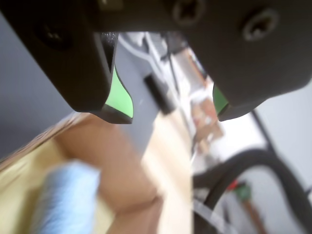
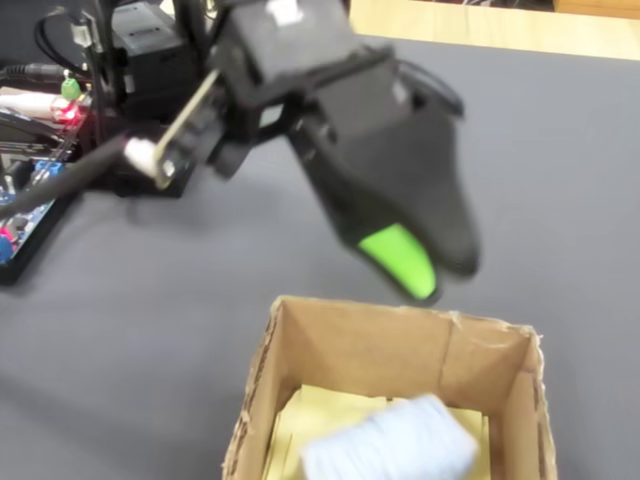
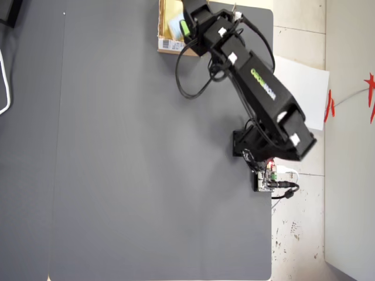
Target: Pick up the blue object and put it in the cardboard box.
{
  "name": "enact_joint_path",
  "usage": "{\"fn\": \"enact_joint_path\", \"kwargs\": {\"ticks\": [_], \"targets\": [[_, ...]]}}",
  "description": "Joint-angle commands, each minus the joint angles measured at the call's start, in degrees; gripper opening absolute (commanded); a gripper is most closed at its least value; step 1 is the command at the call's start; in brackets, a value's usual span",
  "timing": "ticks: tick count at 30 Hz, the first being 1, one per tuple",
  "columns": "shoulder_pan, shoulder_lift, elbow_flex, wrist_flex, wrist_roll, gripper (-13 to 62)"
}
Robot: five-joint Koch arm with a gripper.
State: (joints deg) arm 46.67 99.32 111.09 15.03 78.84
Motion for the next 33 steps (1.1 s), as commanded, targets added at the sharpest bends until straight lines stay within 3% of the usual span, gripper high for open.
{"fn": "enact_joint_path", "kwargs": {"ticks": [1,22,33], "targets": [[-3.2,4.9,0.2,-7.7,3.8,32.5],[-37.6,34.7,41.0,-16.8,7.1,32.5],[-42.7,36.4,57.6,-16.9,6.9,33.7]]}}
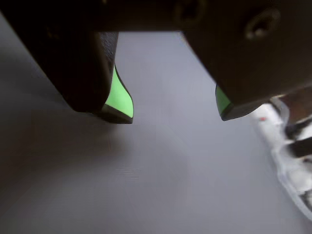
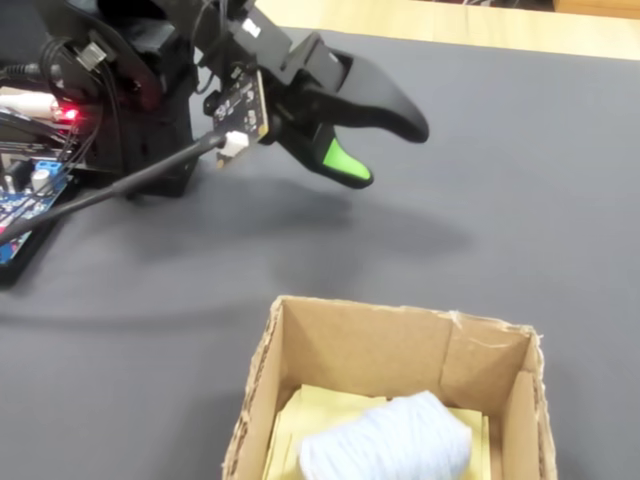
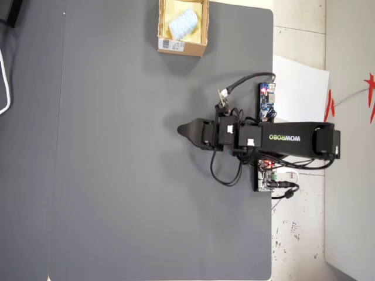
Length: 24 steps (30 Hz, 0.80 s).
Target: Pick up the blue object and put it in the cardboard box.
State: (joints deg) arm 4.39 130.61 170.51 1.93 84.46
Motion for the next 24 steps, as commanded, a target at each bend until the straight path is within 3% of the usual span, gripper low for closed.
{"fn": "enact_joint_path", "kwargs": {"ticks": [1,24], "targets": [[-0.4,5.1,0.0,-3.9,1.1,33.8],[0.0,5.1,8.0,-6.3,0.8,34.0]]}}
